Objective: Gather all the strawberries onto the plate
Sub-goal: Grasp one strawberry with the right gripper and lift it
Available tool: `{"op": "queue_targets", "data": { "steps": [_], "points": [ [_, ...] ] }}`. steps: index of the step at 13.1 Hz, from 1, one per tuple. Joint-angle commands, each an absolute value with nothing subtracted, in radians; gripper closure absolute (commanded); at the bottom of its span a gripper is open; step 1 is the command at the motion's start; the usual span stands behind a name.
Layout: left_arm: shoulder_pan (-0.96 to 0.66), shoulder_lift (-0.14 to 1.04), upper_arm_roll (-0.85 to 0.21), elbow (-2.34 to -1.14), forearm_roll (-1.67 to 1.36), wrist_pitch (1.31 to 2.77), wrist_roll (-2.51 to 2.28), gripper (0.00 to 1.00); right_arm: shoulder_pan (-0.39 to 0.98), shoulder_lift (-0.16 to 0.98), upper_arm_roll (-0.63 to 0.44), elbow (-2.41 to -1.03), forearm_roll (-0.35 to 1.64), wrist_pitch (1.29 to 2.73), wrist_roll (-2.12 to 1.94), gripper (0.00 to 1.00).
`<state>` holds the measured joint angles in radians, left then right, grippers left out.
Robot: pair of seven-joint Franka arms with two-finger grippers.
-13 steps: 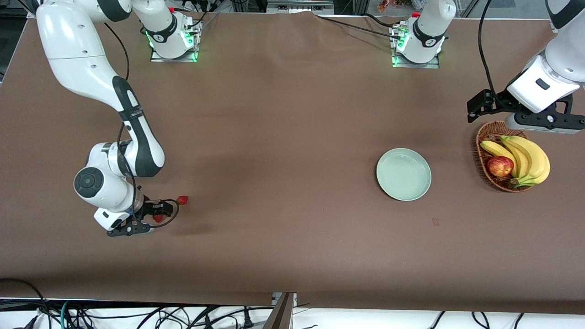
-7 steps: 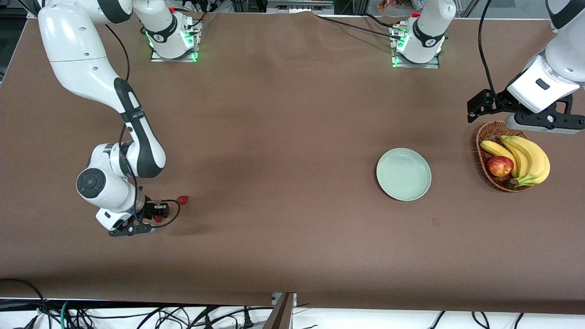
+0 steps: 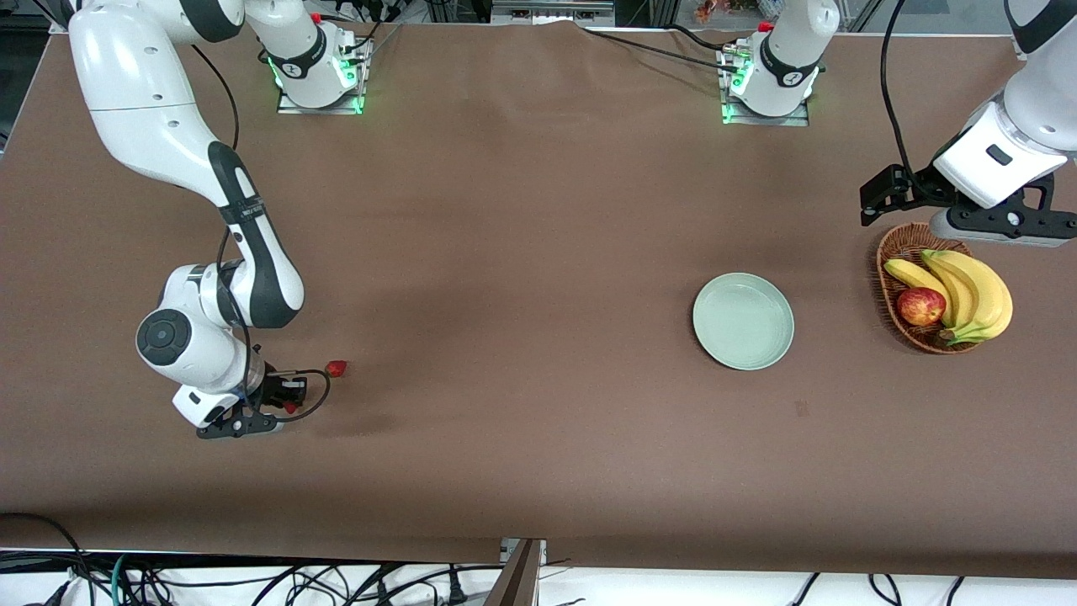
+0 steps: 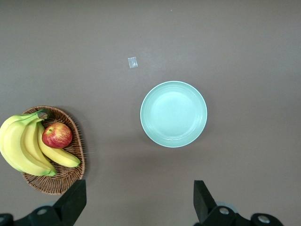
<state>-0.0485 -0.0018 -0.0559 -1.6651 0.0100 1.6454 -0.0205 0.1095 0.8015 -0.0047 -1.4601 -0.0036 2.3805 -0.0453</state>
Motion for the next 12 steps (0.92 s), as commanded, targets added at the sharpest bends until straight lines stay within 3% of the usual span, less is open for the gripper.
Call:
{"op": "queue_targets", "data": {
  "steps": [1,8,12],
  "points": [
    [-0.043,0.009,-0.060,-1.640,0.020,1.629,-0.011,0.00,0.205,0.793,0.002,-1.350,0.012,2.264,0.067,0.85],
    [-0.043,0.009,-0.060,-1.640,0.020,1.629,-0.012,0.00,0.564,0.822,0.002,-1.309,0.014,2.364,0.732,0.85],
    [-0.043,0.009,-0.060,-1.640,0.020,1.629,-0.011,0.00,0.719,0.853,0.003,-1.296,0.041,2.462,0.886,0.84]
  ]
}}
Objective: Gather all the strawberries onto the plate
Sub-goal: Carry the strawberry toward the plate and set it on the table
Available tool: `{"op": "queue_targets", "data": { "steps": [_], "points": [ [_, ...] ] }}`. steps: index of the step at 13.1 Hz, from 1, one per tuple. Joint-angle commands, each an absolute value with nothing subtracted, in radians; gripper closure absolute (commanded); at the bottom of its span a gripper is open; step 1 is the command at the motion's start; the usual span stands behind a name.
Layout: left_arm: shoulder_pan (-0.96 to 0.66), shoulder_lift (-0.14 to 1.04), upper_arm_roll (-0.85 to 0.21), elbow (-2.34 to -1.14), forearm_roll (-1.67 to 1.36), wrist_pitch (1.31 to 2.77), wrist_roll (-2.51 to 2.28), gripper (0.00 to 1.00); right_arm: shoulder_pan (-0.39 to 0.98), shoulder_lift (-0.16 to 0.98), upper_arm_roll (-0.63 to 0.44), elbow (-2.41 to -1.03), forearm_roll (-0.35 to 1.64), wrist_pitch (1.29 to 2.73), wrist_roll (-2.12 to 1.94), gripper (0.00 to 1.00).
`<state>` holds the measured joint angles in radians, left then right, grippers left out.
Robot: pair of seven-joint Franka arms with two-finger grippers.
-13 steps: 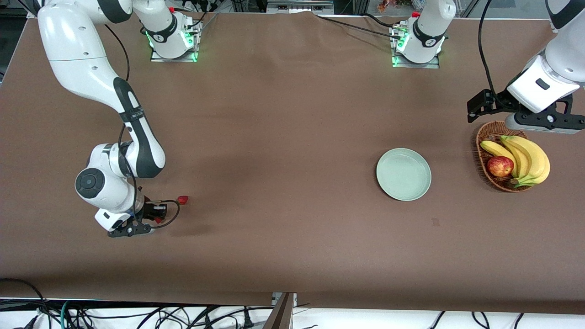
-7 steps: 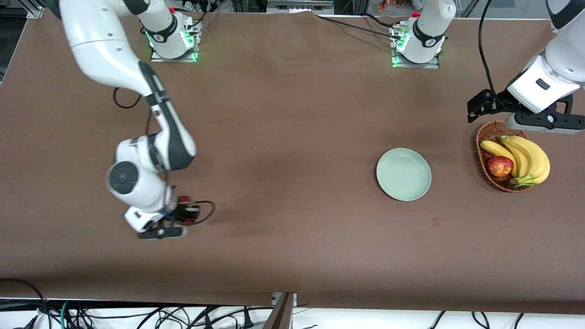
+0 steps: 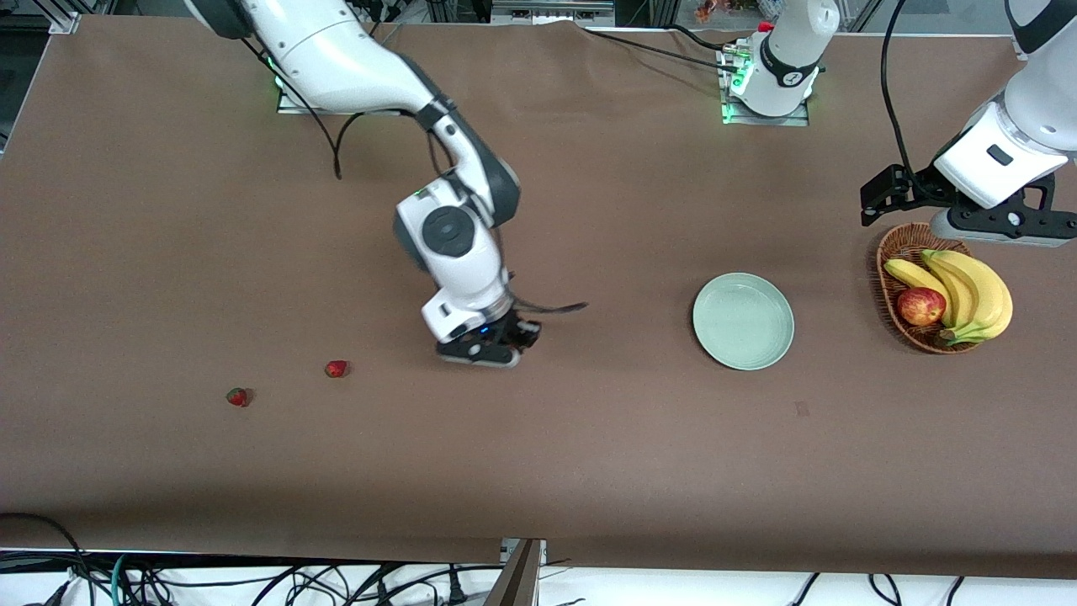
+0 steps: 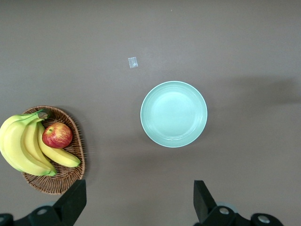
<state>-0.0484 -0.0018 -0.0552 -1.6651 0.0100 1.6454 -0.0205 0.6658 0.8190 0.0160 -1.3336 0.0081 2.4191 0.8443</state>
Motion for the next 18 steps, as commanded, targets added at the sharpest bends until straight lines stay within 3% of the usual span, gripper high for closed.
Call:
{"op": "queue_targets", "data": {
  "steps": [1,10,11,12,13,18],
  "points": [
    [-0.043,0.009,-0.060,-1.640,0.020,1.629,-0.011,0.00,0.759,0.868,0.003,-1.296,0.066,2.498,0.925,0.84],
    [-0.043,0.009,-0.060,-1.640,0.020,1.629,-0.011,0.00,0.850,0.957,0.003,-1.295,0.080,2.579,0.991,0.82],
    [-0.043,0.009,-0.060,-1.640,0.020,1.629,-0.011,0.00,0.851,0.957,0.003,-1.295,0.080,2.579,0.997,0.71],
    [-0.043,0.009,-0.060,-1.640,0.020,1.629,-0.011,0.00,0.856,0.959,0.003,-1.296,0.080,2.579,1.002,0.40],
    [-0.043,0.009,-0.060,-1.640,0.020,1.629,-0.011,0.00,0.861,0.962,0.003,-1.296,0.077,2.579,0.999,0.00],
    [-0.043,0.009,-0.060,-1.640,0.020,1.629,-0.011,0.00,0.813,0.898,-0.005,-1.295,0.072,2.515,0.967,0.00]
  ]
}}
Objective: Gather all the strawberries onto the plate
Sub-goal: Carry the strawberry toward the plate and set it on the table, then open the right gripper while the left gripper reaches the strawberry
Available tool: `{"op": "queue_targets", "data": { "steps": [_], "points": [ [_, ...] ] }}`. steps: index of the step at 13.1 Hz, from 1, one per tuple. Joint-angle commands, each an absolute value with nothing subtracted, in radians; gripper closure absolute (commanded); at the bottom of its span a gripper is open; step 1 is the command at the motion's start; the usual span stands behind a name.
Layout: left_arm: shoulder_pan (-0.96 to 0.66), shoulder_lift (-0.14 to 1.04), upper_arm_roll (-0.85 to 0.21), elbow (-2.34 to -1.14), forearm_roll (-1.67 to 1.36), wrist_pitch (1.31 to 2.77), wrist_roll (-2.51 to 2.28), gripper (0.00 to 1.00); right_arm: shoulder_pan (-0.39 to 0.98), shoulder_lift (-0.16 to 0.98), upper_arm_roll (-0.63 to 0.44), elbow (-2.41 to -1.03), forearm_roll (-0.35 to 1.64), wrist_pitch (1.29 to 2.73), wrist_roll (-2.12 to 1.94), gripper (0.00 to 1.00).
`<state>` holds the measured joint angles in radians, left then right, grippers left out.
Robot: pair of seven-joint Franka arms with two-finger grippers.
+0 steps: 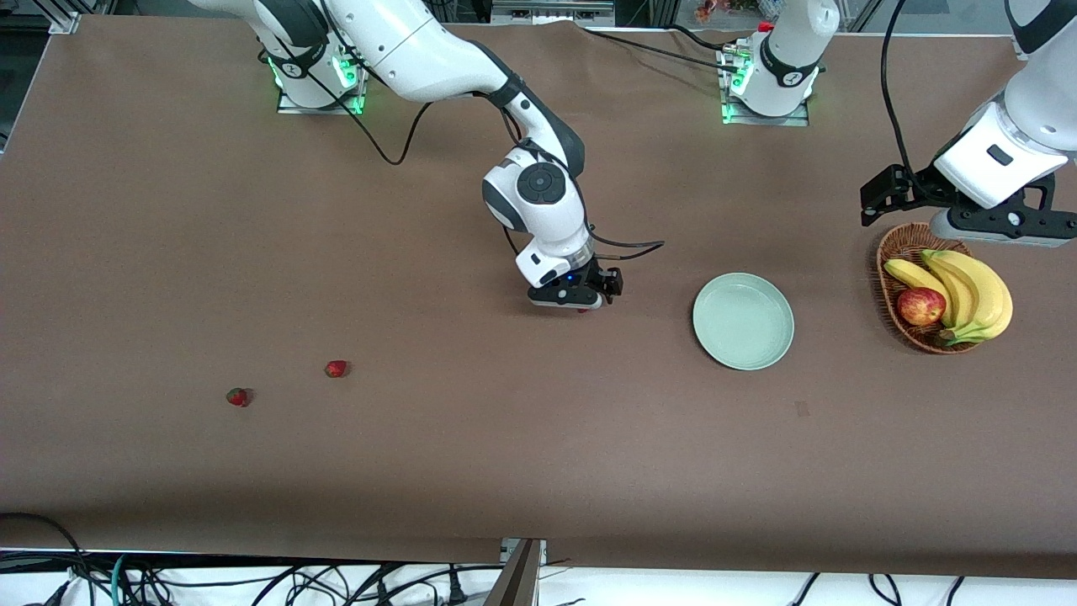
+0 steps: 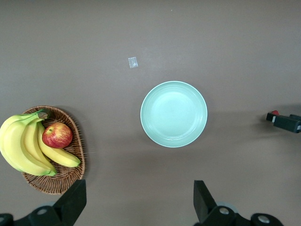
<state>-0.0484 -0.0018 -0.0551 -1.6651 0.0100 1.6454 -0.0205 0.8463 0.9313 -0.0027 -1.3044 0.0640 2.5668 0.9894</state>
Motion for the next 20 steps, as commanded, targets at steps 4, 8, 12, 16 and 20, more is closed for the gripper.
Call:
{"op": "queue_targets", "data": {
  "steps": [4,8,12,16,20],
  "points": [
    [-0.043,0.009,-0.060,-1.640,0.020,1.629,-0.012,0.00,0.666,0.838,-0.003,-1.298,0.078,2.351,0.712,0.00],
    [-0.043,0.009,-0.061,-1.640,0.020,1.629,-0.012,0.00,0.531,0.821,-0.002,-1.302,0.081,2.238,0.473,0.00],
    [-0.043,0.009,-0.061,-1.640,0.018,1.629,-0.012,0.00,0.436,0.822,-0.003,-1.341,0.081,2.215,0.301,0.00],
    [-0.044,0.015,-0.061,-1.640,0.018,1.628,-0.017,0.00,0.422,0.824,-0.008,-1.391,0.078,2.214,0.273,0.00],
    [-0.074,0.119,-0.071,-1.638,-0.030,1.562,-0.034,0.00,0.316,0.819,-0.015,-1.394,0.078,2.148,0.076,0.00]
  ]
}}
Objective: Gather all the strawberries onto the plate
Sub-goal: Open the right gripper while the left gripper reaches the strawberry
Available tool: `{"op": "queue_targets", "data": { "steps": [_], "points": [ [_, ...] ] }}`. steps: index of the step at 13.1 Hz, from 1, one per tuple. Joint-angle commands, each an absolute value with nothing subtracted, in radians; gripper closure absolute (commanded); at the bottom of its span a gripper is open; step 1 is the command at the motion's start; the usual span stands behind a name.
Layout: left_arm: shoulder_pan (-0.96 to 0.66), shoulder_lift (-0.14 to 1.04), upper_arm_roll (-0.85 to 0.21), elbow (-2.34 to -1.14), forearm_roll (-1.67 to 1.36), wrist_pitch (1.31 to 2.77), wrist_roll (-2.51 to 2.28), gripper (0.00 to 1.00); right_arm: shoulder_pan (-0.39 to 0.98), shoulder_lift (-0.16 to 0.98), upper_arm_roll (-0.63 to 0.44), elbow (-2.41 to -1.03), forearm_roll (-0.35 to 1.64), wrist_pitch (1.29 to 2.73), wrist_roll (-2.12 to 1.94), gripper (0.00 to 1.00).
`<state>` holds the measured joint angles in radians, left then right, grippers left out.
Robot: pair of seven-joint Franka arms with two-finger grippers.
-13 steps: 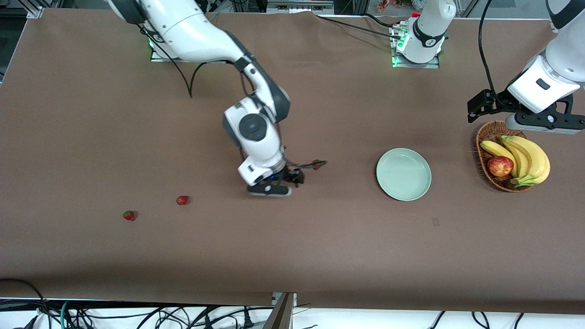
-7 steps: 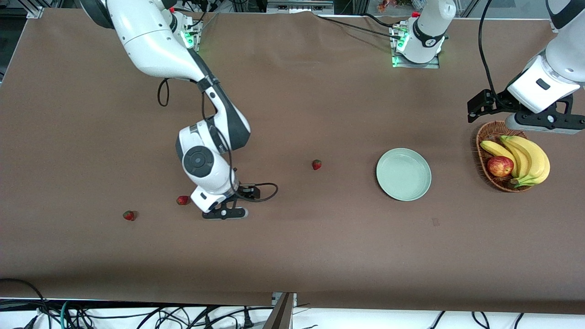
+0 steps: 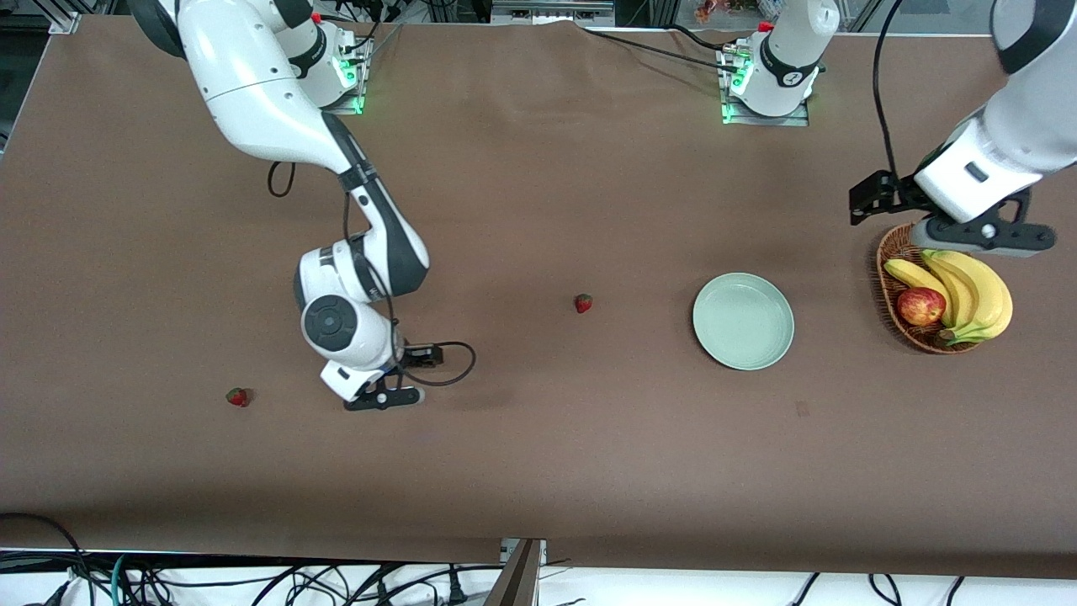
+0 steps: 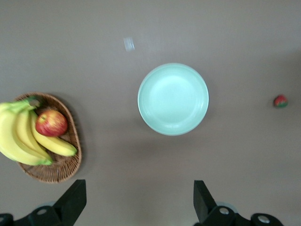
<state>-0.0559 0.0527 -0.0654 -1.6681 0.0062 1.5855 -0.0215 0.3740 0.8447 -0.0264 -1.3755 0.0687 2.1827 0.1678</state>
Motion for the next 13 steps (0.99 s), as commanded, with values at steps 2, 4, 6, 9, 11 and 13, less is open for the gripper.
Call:
{"op": "queue_targets", "data": {
  "steps": [2,4,6,9,11,13],
  "points": [
    [-0.104,0.193,-0.074,-1.640,-0.066,1.626,-0.034,0.00,0.285,0.805,-0.017,-1.393,0.077,2.102,0.025,0.00],
    [-0.171,0.273,-0.077,-1.640,-0.066,1.719,-0.113,0.00,0.278,0.799,-0.046,-1.394,0.066,2.071,0.021,0.00],
    [-0.251,0.333,-0.075,-1.641,-0.066,1.794,-0.252,0.00,0.278,0.799,-0.066,-1.396,0.064,2.054,0.020,0.00],
    [-0.365,0.402,-0.077,-1.643,-0.066,1.902,-0.446,0.00,0.278,0.801,-0.075,-1.402,0.063,2.049,0.018,0.00],
    [-0.420,0.454,-0.077,-1.647,-0.067,1.992,-0.489,0.00,0.275,0.808,-0.075,-1.411,0.064,2.051,0.020,0.00],
    [-0.483,0.507,-0.075,-1.646,-0.064,2.092,-0.581,0.00,0.273,0.810,-0.075,-1.411,0.064,2.051,0.021,0.00]
  ]
}}
